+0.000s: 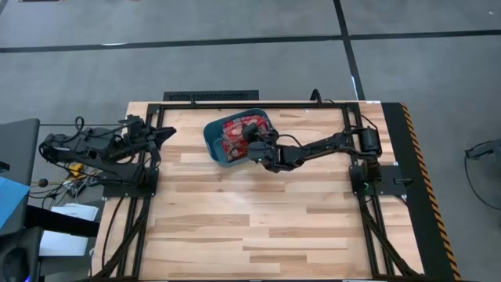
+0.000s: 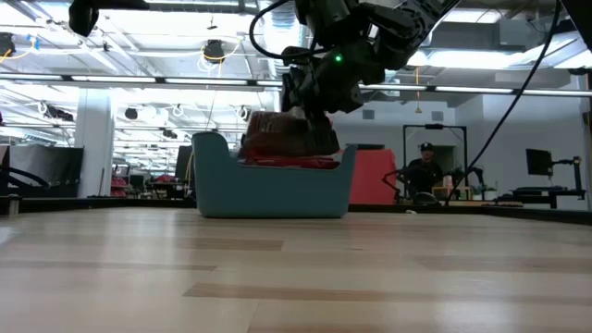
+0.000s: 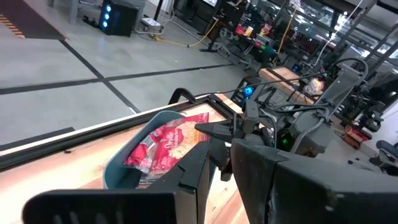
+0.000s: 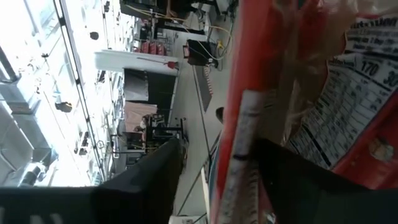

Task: Sort popcorn bags into baskets
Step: Put the red popcorn bag into the blue bin

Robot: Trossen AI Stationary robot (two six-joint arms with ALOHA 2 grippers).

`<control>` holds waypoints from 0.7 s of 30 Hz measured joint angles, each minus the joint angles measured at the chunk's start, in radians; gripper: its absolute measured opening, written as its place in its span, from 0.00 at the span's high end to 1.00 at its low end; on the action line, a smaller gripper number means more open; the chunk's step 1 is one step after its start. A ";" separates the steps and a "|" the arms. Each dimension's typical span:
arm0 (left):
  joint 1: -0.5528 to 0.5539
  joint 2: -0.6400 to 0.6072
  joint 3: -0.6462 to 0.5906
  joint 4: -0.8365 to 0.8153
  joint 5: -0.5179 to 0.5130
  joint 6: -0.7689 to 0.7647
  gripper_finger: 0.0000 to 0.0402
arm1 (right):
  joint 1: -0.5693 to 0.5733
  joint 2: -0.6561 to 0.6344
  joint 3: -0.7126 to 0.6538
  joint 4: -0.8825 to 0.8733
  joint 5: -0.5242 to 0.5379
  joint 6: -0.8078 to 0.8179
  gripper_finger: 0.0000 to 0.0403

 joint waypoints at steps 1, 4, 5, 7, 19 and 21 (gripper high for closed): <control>0.000 0.000 0.000 -0.002 0.000 0.000 0.86 | 0.000 0.000 0.000 0.000 -0.001 0.000 0.40; 0.000 0.000 0.000 -0.012 -0.001 0.000 0.86 | -0.001 0.000 0.000 -0.001 -0.001 0.001 0.37; 0.000 0.000 0.000 -0.017 -0.001 0.000 0.86 | 0.000 0.000 0.000 -0.001 -0.003 0.002 0.37; 0.000 0.000 0.000 -0.025 -0.002 -0.004 0.86 | 0.002 -0.001 0.000 -0.001 -0.007 0.026 0.37; 0.000 0.010 0.001 -0.141 0.067 -0.062 0.86 | 0.045 -0.035 -0.001 -0.087 -0.022 0.116 0.37; 0.000 0.026 0.001 -0.167 0.073 -0.075 0.86 | 0.031 -0.037 0.000 -0.120 -0.006 0.148 0.37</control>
